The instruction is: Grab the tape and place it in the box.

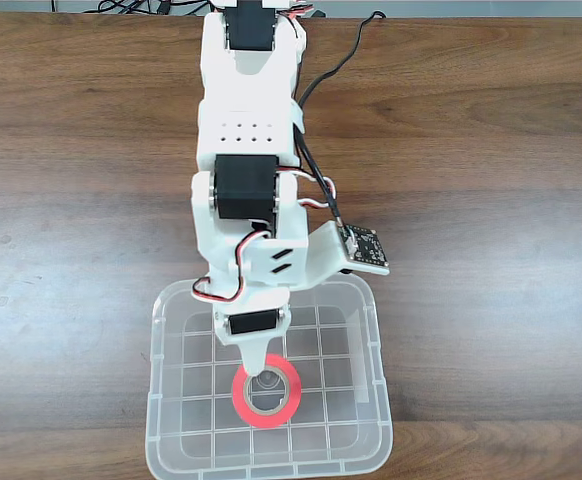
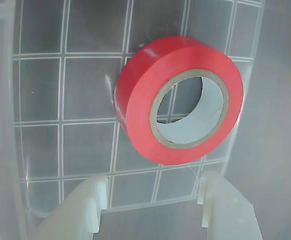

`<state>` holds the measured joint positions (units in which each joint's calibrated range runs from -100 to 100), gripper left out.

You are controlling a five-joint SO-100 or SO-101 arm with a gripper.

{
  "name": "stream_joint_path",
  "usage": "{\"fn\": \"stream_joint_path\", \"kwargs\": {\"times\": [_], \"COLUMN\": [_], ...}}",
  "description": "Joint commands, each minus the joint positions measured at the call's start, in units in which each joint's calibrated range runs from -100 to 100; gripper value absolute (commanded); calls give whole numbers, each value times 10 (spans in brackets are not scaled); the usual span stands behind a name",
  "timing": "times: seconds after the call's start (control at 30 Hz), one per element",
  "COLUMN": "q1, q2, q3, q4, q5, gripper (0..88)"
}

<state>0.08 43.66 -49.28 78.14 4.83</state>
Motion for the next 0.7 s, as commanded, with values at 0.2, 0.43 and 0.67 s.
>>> {"fn": "stream_joint_path", "kwargs": {"times": [0.2, 0.43, 0.67], "q1": [7, -12, -20], "q2": [-102, -209, -305], "q3": [-54, -52, -35], "q4": [73, 209, 219], "q5": [-5, -27, -28], "gripper": [144, 13, 13]}}
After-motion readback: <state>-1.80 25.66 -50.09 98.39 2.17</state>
